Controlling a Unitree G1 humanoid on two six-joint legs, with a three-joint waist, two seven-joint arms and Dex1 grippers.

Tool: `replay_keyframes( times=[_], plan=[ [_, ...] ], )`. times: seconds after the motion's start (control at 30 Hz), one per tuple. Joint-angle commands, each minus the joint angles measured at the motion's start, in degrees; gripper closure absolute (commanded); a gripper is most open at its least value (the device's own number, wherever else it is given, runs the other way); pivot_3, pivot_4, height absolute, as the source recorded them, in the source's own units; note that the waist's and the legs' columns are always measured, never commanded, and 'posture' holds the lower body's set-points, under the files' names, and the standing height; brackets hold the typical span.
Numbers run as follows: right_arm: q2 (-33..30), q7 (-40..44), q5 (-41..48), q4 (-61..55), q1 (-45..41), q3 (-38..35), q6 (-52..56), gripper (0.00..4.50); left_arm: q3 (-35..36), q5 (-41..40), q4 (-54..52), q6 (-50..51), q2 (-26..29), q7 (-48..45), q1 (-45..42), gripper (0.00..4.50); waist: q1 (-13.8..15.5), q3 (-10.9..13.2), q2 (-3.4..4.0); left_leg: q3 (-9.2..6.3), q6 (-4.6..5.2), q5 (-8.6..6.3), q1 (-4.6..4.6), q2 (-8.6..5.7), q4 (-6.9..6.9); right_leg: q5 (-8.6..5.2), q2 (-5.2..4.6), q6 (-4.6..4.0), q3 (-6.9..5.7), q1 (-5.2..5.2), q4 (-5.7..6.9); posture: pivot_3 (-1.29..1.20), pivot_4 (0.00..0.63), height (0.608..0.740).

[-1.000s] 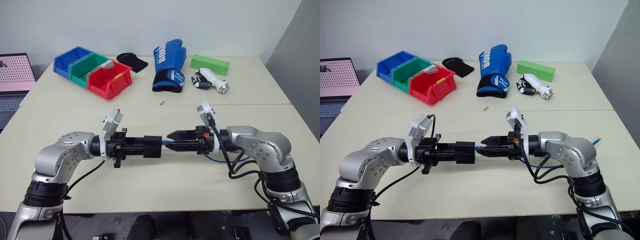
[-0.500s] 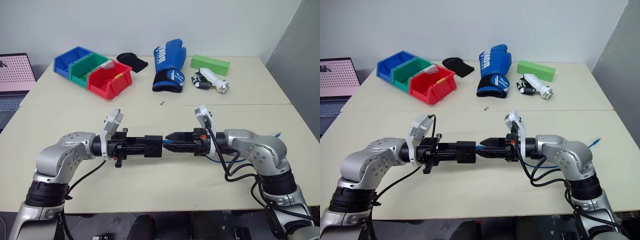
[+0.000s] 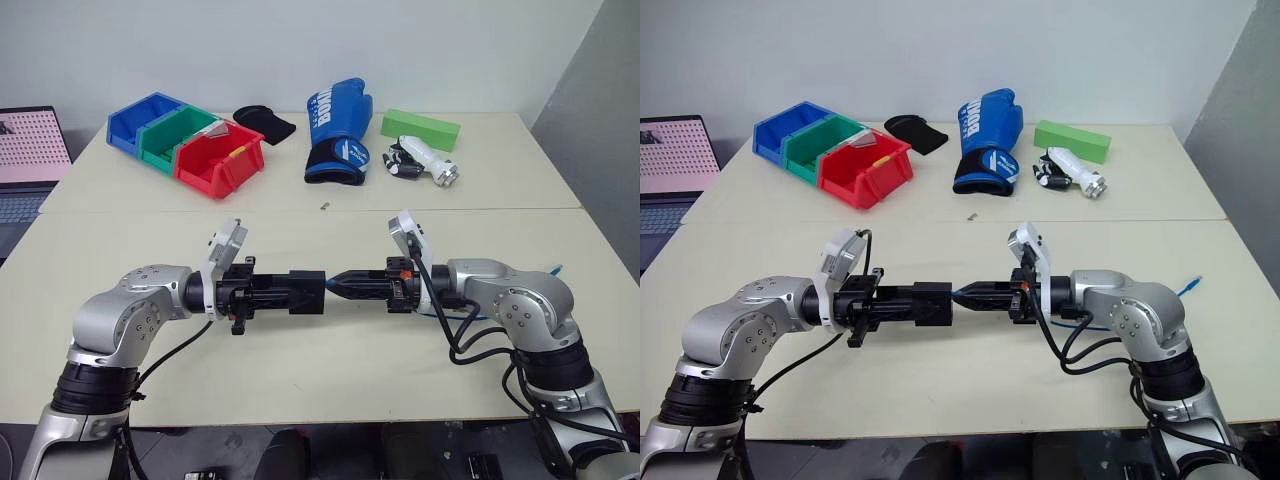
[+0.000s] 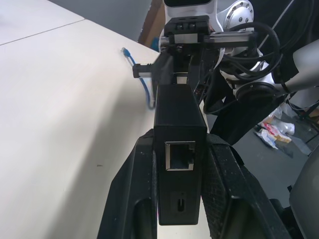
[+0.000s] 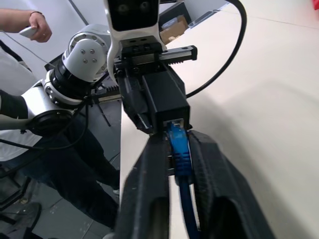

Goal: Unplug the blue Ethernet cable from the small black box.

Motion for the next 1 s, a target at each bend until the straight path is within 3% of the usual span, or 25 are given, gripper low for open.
replay_keyframes(
  times=[0.03,0.43,0.7,0.9,0.97,1.0],
  plan=[
    [0.02,-0.11,0.30,-2.07,-0.83,-0.60,-1.00,4.40,0.34,-0.75,-2.13,-0.74,-0.23,-0.14,-0.03,3.71,0.00,0.00,0.00,0.00,0.00,0.00,0.00,0.00,0.00,0.00,0.00,0.00,0.00,0.00,0.00,0.00,0.150,0.740],
    [-3.21,2.16,1.10,1.34,0.20,-2.73,0.65,4.40,2.70,-0.76,-0.74,-1.10,1.92,-1.17,0.94,3.71,0.00,0.00,0.00,0.00,0.00,0.00,0.00,0.00,0.00,0.00,0.00,0.00,0.00,0.00,-0.01,0.00,0.150,0.740],
    [-8.45,3.86,-6.24,11.05,1.30,-4.07,-7.18,4.41,7.43,-0.59,0.83,-1.63,4.13,1.01,2.67,3.71,0.01,0.07,-0.05,0.03,0.01,0.00,-0.01,-0.02,-0.02,0.00,0.00,0.00,0.00,0.01,-0.08,0.00,0.150,0.740],
    [-4.31,-10.18,-26.93,24.40,-1.21,-0.99,-30.53,4.42,9.06,1.15,0.65,-2.06,3.93,6.11,3.98,3.71,-0.38,0.11,-0.10,0.05,0.00,0.00,-0.01,0.00,-0.05,0.00,0.00,0.00,0.03,-0.02,-0.10,0.00,0.150,0.740],
    [-3.13,-15.15,-33.82,29.82,-1.93,0.73,-37.02,3.72,8.62,1.53,0.59,-1.52,3.60,7.58,3.87,3.71,-0.39,0.12,-0.10,0.09,-0.01,0.00,-0.01,0.00,-0.04,0.00,-0.01,0.01,0.06,-0.07,-0.03,0.00,0.150,0.740],
    [-2.72,-16.13,-35.87,31.80,-2.12,1.17,-39.49,3.58,8.38,1.62,0.56,-1.41,3.60,7.90,3.85,3.71,-0.39,0.12,-0.10,0.10,-0.01,0.00,-0.01,-0.01,-0.03,0.00,-0.01,0.01,0.06,-0.08,0.00,0.00,0.150,0.740]
  ],
)
